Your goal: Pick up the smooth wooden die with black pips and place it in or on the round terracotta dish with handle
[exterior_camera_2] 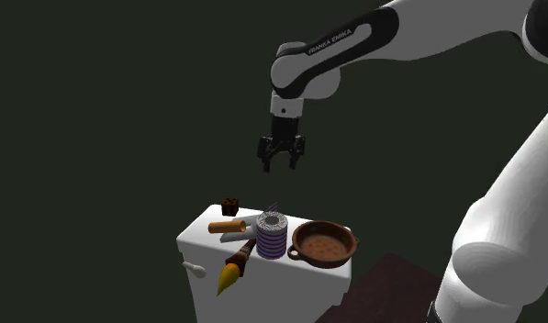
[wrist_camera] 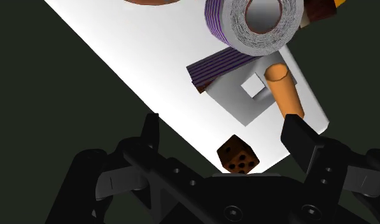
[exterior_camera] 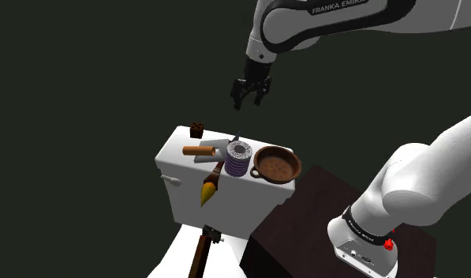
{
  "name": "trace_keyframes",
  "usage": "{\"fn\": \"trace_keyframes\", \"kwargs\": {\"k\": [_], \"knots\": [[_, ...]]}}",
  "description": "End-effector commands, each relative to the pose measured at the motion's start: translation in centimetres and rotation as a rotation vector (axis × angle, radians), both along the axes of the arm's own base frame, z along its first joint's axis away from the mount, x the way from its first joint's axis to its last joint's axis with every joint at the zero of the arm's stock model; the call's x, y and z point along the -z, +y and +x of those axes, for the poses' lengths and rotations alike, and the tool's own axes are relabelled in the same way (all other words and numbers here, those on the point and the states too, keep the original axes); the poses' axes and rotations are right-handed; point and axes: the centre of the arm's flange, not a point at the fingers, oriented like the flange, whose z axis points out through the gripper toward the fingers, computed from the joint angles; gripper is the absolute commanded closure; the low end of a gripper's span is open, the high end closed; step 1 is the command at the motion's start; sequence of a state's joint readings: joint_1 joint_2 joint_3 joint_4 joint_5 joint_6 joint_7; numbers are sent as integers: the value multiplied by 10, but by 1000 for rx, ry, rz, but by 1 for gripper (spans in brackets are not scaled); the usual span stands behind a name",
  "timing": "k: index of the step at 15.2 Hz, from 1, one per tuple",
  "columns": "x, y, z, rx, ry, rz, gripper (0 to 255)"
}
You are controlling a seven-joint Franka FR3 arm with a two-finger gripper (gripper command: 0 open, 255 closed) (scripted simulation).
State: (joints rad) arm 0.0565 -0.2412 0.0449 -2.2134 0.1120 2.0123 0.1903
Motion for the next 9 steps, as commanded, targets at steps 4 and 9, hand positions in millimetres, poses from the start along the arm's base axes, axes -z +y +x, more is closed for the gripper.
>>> {"fn": "trace_keyframes", "kwargs": {"k": [4,9], "knots": [[38,22,50,-21,7,-24,0],[77,45,101,-41,15,-47,0]]}}
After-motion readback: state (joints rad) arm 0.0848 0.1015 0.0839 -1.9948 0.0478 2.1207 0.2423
